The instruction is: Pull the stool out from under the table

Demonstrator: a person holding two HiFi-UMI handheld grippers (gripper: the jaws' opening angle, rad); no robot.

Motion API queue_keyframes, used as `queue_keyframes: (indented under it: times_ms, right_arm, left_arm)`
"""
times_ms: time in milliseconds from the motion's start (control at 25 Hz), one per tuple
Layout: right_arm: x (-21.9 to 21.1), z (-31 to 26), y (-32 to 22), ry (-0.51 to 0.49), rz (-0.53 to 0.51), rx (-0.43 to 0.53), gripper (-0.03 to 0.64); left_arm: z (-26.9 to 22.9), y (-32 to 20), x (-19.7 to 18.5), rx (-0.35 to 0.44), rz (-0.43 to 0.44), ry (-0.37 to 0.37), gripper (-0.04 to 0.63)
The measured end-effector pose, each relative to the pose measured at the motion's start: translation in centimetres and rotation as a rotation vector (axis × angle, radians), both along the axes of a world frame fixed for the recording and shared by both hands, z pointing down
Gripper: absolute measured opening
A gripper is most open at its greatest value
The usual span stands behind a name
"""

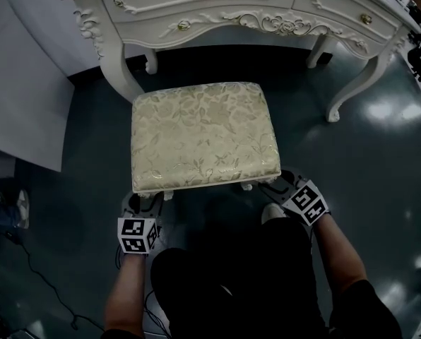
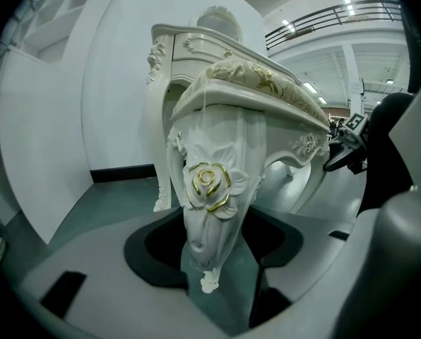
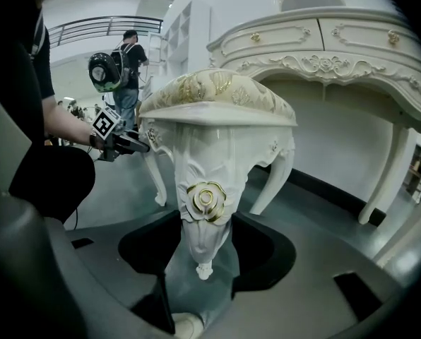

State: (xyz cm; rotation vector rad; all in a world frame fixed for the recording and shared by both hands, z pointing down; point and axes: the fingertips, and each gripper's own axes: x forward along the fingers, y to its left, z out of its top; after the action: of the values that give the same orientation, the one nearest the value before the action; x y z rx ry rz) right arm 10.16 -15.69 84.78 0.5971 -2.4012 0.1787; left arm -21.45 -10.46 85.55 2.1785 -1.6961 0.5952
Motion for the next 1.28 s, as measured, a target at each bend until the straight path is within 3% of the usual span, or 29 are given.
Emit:
queue_keyframes:
  times_ms: [640,1280]
  right_arm:
    - [0.45,-0.72,0.23,0.014,-0.047,-0.065,0.245]
    - [0.51,-0.54,0.26,0.031,-0.080,-0.055,0.245]
  left_arm:
    - [-0.55,0.50,0.38,-0.041,-0.001,0.015,0.249]
    - [-0.35,0.68,0.35,-0.032,-0.001,0.008,0.249]
